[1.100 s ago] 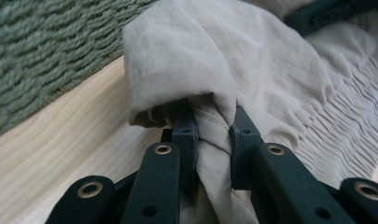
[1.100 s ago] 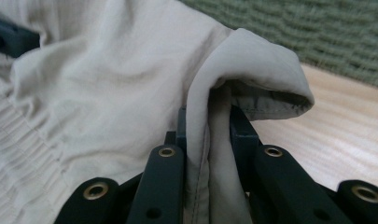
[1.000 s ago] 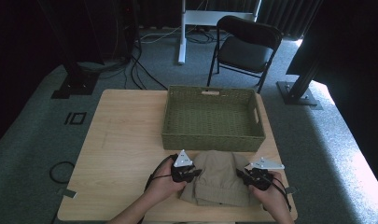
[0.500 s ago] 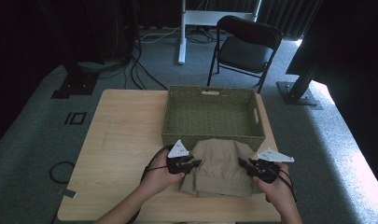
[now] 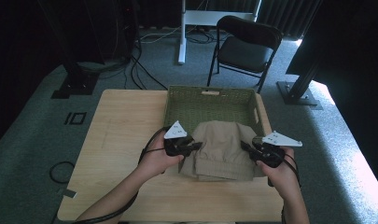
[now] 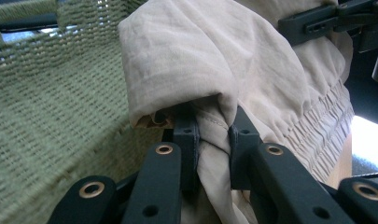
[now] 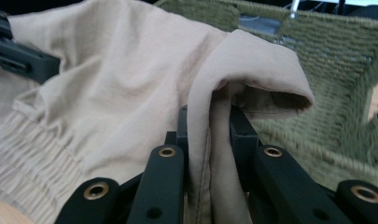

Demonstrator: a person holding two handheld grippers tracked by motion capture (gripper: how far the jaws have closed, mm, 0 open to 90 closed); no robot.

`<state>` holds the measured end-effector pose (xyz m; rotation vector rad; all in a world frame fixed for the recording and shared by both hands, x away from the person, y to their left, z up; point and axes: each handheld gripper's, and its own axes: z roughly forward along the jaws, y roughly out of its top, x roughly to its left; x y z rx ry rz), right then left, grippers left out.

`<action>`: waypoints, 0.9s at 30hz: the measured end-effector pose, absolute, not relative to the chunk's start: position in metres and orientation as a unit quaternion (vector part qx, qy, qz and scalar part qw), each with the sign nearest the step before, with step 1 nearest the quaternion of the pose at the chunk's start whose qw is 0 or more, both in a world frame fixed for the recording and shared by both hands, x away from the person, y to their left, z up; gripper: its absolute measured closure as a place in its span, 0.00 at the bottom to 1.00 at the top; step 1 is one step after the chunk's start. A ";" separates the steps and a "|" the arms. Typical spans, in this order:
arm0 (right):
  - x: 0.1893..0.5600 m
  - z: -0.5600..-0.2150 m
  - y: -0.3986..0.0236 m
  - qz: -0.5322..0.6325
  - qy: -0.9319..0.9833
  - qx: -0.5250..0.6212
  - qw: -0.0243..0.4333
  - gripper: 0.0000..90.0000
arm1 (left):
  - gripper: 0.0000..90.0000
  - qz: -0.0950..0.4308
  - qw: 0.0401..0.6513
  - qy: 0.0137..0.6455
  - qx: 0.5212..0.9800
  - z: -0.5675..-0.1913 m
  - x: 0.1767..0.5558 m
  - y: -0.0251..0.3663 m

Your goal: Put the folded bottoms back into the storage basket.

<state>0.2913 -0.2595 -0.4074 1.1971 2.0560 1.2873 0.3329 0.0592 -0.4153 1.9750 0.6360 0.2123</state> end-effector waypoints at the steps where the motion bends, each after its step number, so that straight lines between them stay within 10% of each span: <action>1: 0.291 -0.407 -0.259 0.465 0.742 0.432 0.217 0.88 | 0.88 0.089 0.506 0.264 0.816 -0.413 0.335 0.060; 27: 0.355 -0.341 -0.256 0.498 0.714 0.435 0.229 0.88 | 0.88 0.119 0.549 0.258 0.786 -0.346 0.389 0.070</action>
